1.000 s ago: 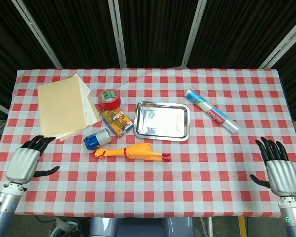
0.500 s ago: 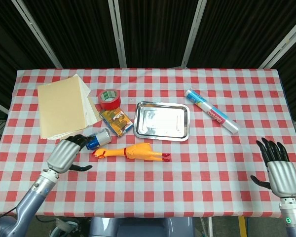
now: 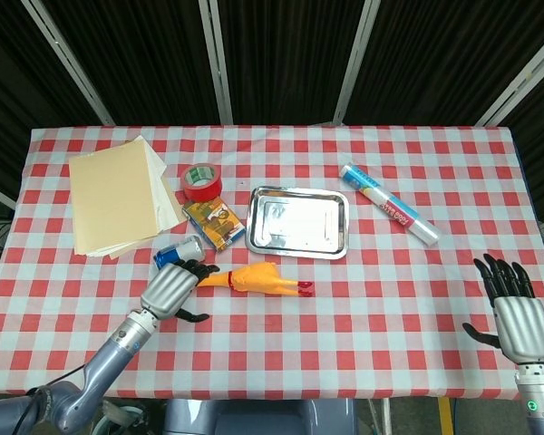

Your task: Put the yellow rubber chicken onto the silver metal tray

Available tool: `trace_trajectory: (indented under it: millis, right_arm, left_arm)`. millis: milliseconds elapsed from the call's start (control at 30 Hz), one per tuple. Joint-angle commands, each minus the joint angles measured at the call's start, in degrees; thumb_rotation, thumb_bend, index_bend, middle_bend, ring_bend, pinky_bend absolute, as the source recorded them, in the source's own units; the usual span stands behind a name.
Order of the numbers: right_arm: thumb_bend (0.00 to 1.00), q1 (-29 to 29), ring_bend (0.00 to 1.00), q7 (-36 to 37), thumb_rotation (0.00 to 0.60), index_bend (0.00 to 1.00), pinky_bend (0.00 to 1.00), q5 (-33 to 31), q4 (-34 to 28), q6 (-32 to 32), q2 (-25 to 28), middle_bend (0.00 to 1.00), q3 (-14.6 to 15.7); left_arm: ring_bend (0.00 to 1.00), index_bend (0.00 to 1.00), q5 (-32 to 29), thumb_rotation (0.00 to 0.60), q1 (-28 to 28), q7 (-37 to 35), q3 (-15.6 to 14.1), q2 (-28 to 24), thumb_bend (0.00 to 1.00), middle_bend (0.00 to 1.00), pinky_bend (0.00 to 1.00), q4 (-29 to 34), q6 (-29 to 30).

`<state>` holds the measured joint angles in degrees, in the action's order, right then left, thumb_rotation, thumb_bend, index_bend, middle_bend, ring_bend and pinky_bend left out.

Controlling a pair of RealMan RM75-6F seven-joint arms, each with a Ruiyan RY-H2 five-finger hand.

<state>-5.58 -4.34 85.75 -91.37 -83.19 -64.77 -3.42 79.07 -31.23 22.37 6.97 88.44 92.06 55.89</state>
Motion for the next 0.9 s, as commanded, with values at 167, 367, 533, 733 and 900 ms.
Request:
trace_trajectory:
  millis: [167, 367, 533, 733, 900]
  right_arm:
    - [0.12, 0.0, 0.00, 0.1, 0.600, 0.00, 0.00, -0.2, 0.1, 0.2, 0.0, 0.04, 0.0]
    - [0.12, 0.0, 0.00, 0.1, 0.600, 0.00, 0.00, -0.3, 0.1, 0.3, 0.0, 0.04, 0.1]
    - [0.12, 0.2, 0.00, -0.1, 0.600, 0.00, 0.00, -0.4, -0.1, 0.1, 0.2, 0.04, 0.1]
    - [0.12, 0.5, 0.00, -0.3, 0.600, 0.00, 0.00, -0.7, -0.3, -0.1, 0.3, 0.04, 0.1]
    - [0.12, 1.0, 0.00, -0.3, 0.600, 0.00, 0.00, -1.1, -0.5, -0.5, 0.6, 0.04, 0.2]
  left_arm:
    - [0.26, 0.19, -4.1, 0.600, -0.9, 3.3, 1.0, 4.9, 0.07, 0.33, 0.37, -3.8, 1.6]
    - [0.26, 0.18, -6.9, 0.600, -2.0, 4.8, 1.8, 7.5, 0.07, 0.31, 0.37, -5.8, 1.6]
    - [0.26, 0.19, -8.5, 0.600, -3.2, 5.4, 2.5, 9.2, 0.07, 0.32, 0.37, -7.3, 1.3]
    - [0.29, 0.23, -10.3, 0.600, -4.9, 6.5, 3.3, 11.5, 0.08, 0.35, 0.40, -9.2, 0.5]
    - [0.33, 0.28, -11.4, 0.600, -5.7, 7.0, 3.2, 13.1, 0.11, 0.40, 0.42, -10.7, 0.3]
